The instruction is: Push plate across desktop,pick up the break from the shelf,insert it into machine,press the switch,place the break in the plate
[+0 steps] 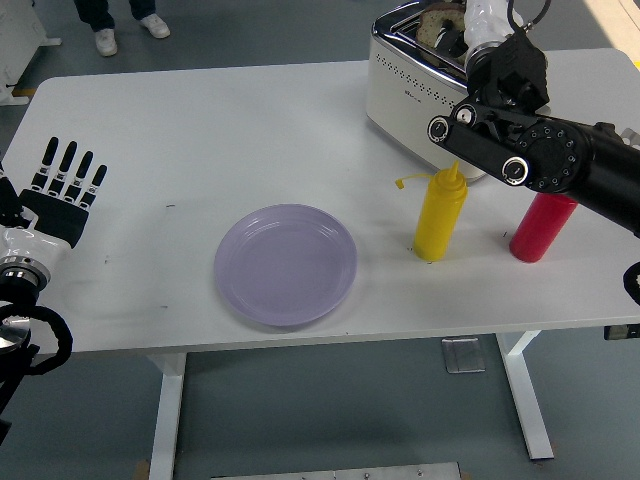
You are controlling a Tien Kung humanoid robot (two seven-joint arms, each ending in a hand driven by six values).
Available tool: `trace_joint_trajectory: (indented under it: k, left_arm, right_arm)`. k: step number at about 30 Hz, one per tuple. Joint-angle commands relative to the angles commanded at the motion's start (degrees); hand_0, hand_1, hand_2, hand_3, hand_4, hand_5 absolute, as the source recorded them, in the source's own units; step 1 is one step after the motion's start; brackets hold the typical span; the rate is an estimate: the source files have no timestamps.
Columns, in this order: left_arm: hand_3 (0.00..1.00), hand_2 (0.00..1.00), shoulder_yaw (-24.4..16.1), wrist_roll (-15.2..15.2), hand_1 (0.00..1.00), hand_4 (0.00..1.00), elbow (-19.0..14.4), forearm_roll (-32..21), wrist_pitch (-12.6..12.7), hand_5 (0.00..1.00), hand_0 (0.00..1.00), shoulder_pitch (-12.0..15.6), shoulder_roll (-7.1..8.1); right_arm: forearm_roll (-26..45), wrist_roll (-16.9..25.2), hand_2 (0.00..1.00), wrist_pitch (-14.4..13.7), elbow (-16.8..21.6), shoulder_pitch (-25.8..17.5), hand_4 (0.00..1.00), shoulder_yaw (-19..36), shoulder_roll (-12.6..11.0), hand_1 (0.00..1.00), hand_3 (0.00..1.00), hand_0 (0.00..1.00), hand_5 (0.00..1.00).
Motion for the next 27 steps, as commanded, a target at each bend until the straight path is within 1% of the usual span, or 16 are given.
trace_joint_trajectory:
  k: [2,3,14,15,18,20,21,26,27]
  left_arm:
    - [0.712,0.698,0.0,0.1,0.74,0.769,0.0,-0.1,0.0,0.998,0.808,0.0,-0.01]
    - [0.712,0.696,0.0,0.1,0.738,0.771,0.0,-0.1,0.0,0.998,0.806,0.0,-0.02]
    - [0.712,0.696,0.5,0.3,0.737,0.774,0.2,-0.2,0.1,0.998,0.805,0.0,-0.13]
    - [0.712,0.697,0.6,0.3,0.738,0.777,0.2,-0.2,0.2,0.998,0.805,0.0,-0.14]
    - [0.712,0.697,0.5,0.3,0.738,0.777,0.2,-0.2,0.2,0.998,0.805,0.1,-0.16]
    - [0.712,0.697,0.5,0.4,0.738,0.777,0.1,-0.4,0.2,0.998,0.805,0.1,-0.17]
    - [0.712,0.701,0.5,0.5,0.739,0.783,0.0,-0.5,0.2,0.998,0.807,0.2,-0.17]
    - [0.712,0.701,0.5,0.7,0.739,0.783,-0.5,-1.2,0.2,0.998,0.807,0.3,-0.25]
    - [0.713,0.703,0.4,0.9,0.743,0.783,-0.7,-1.5,0.2,0.998,0.808,0.4,-0.24]
  right_arm:
    - [0.2,0.1,0.738,0.4,0.1,-0.1,0.501,0.1,0.0,0.697,0.71,0.592,0.089]
    - [0.3,0.1,0.793,0.6,0.1,-0.1,0.536,0.1,0.0,0.747,0.786,0.615,0.104]
    - [0.1,1.2,0.805,2.5,0.5,-0.3,0.536,1.3,-0.6,0.751,0.796,0.623,0.092]
    - [-0.1,1.3,0.813,2.6,0.6,-0.4,0.553,1.5,-0.7,0.761,0.805,0.636,0.101]
    - [-1.1,1.5,0.813,2.9,1.4,-0.6,0.553,2.6,-1.3,0.761,0.805,0.636,0.101]
    - [-2.9,1.7,0.813,3.0,2.6,-1.0,0.553,4.4,-2.2,0.761,0.805,0.636,0.101]
    - [-3.8,1.8,0.783,2.9,3.3,-1.2,0.558,5.4,-2.7,0.745,0.783,0.632,0.112]
    - [-9.9,3.3,0.783,2.4,8.9,-3.1,0.558,11.5,-6.6,0.745,0.783,0.632,0.112]
    - [-11.3,4.3,0.704,2.3,10.1,-4.0,0.491,12.8,-7.7,0.672,0.696,0.58,0.081]
